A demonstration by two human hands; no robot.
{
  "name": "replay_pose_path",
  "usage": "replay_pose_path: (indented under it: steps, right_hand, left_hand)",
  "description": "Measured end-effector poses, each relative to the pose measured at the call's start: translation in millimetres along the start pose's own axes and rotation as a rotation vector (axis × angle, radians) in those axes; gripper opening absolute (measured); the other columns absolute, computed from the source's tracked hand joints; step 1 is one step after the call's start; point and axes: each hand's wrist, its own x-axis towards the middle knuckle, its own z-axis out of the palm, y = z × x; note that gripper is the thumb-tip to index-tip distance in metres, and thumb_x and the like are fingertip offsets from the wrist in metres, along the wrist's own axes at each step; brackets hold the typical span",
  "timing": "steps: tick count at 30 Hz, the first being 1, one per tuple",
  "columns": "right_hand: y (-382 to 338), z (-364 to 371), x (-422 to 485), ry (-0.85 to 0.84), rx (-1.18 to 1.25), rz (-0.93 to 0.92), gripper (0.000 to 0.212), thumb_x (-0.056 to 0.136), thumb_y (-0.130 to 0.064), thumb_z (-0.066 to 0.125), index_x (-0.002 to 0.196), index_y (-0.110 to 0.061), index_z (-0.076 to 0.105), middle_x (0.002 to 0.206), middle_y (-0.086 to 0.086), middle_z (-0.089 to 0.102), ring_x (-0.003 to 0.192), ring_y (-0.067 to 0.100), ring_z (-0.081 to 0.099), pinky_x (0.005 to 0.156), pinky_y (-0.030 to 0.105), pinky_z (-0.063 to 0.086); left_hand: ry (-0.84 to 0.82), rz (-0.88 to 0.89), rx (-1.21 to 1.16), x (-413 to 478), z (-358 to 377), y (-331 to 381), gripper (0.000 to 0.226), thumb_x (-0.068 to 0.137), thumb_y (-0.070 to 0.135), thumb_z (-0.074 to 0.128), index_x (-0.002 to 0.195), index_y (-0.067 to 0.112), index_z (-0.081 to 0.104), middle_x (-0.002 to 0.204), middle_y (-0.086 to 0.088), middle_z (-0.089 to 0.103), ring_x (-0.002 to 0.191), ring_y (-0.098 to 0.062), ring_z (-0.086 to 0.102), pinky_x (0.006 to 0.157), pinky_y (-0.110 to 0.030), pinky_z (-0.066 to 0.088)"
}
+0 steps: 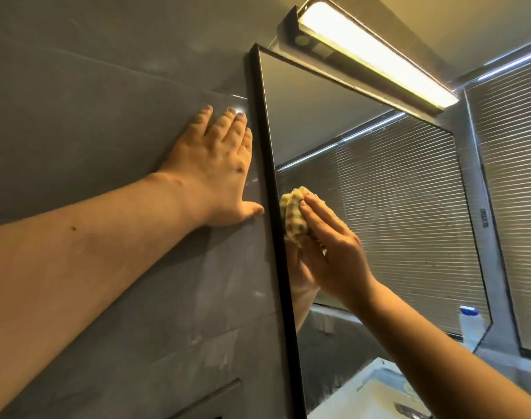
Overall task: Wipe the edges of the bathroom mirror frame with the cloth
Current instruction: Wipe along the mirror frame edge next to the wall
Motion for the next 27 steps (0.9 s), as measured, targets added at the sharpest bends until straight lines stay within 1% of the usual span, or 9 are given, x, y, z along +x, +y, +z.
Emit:
replay_pose_path:
  steps: [2, 5, 9, 11, 16, 19, 23, 25, 27]
  right_hand:
    - [1, 0, 6, -0.016, 0.005, -0.020, 0.042, 0.092, -0.004, 0.062, 0.132, 0.005, 0.056, 0.145, 0.019, 0.048, 0.139, 0.025, 0.044, 0.111, 0.047, 0.041]
    - [6, 4, 36, -0.002, 0.018, -0.043, 0.041, 0.092, -0.005, 0.062, 0.131, 0.006, 0.057, 0.143, 0.020, 0.051, 0.137, 0.028, 0.047, 0.110, 0.047, 0.042]
    - [10, 13, 86, 0.041, 0.046, -0.040, 0.042, 0.095, -0.018, 0.059, 0.130, 0.004, 0.059, 0.141, 0.019, 0.053, 0.135, 0.027, 0.050, 0.109, 0.046, 0.044]
    - [14, 16, 107, 0.043, 0.065, -0.046, 0.043, 0.095, -0.021, 0.057, 0.131, 0.003, 0.059, 0.141, 0.018, 0.054, 0.135, 0.026, 0.050, 0.110, 0.045, 0.043]
    - [20, 20, 148, 0.088, 0.068, -0.020, 0.041, 0.092, -0.014, 0.063, 0.131, 0.000, 0.060, 0.140, 0.014, 0.056, 0.133, 0.022, 0.052, 0.111, 0.038, 0.043]
    - [19, 22, 176, 0.094, 0.062, -0.001, 0.041, 0.092, -0.017, 0.060, 0.130, 0.000, 0.061, 0.139, 0.014, 0.057, 0.130, 0.021, 0.053, 0.112, 0.028, 0.040]
    - [18, 21, 209, 0.089, 0.075, 0.042, 0.041, 0.093, -0.017, 0.061, 0.131, -0.001, 0.060, 0.139, 0.013, 0.057, 0.128, 0.010, 0.049, 0.111, 0.012, 0.033]
    - [17, 21, 221, 0.090, 0.071, 0.069, 0.040, 0.094, -0.016, 0.062, 0.133, -0.004, 0.059, 0.141, 0.011, 0.055, 0.130, 0.012, 0.049, 0.111, 0.010, 0.031]
    - [15, 21, 230, 0.089, 0.063, 0.115, 0.039, 0.096, -0.016, 0.061, 0.134, -0.007, 0.059, 0.143, 0.008, 0.054, 0.131, 0.015, 0.050, 0.108, 0.004, 0.027]
  left_hand:
    - [-0.045, 0.024, 0.025, 14, -2, -11, 0.126, 0.070, 0.091, 0.029, 0.153, 0.002, -0.004, 0.162, -0.017, -0.007, 0.150, -0.030, -0.009, 0.120, -0.052, -0.003]
    - [-0.069, 0.059, 0.068, 30, -2, -18, 0.131, 0.066, 0.095, 0.026, 0.152, 0.002, -0.006, 0.162, -0.017, -0.008, 0.150, -0.030, -0.011, 0.120, -0.053, -0.004]
    - [-0.038, 0.026, 0.042, 44, -7, -23, 0.127, 0.069, 0.093, 0.024, 0.153, 0.002, -0.004, 0.163, -0.015, -0.005, 0.150, -0.029, -0.007, 0.121, -0.048, -0.003]
    - [-0.027, 0.014, 0.025, 49, -9, -27, 0.125, 0.070, 0.092, 0.024, 0.153, 0.003, -0.004, 0.163, -0.015, -0.006, 0.150, -0.028, -0.007, 0.121, -0.047, -0.003]
    - [-0.037, 0.030, 0.043, 58, -10, -35, 0.122, 0.073, 0.090, 0.025, 0.153, 0.004, -0.009, 0.162, -0.015, -0.011, 0.150, -0.028, -0.011, 0.121, -0.047, -0.005]
    - [-0.025, 0.034, 0.025, 62, -9, -36, 0.124, 0.070, 0.092, 0.022, 0.153, 0.004, -0.008, 0.162, -0.015, -0.009, 0.150, -0.028, -0.011, 0.121, -0.049, -0.004]
    - [-0.001, 0.040, 0.003, 64, -8, -34, 0.122, 0.073, 0.091, 0.022, 0.152, 0.004, -0.010, 0.162, -0.014, -0.010, 0.150, -0.029, -0.012, 0.120, -0.052, -0.003]
    - [0.009, 0.052, -0.012, 67, -10, -31, 0.122, 0.074, 0.090, 0.025, 0.152, 0.004, -0.010, 0.163, -0.013, -0.010, 0.150, -0.029, -0.012, 0.120, -0.053, -0.003]
    - [0.026, 0.062, -0.025, 71, -11, -30, 0.125, 0.072, 0.091, 0.029, 0.152, 0.004, -0.010, 0.163, -0.013, -0.009, 0.150, -0.029, -0.011, 0.121, -0.051, -0.003]
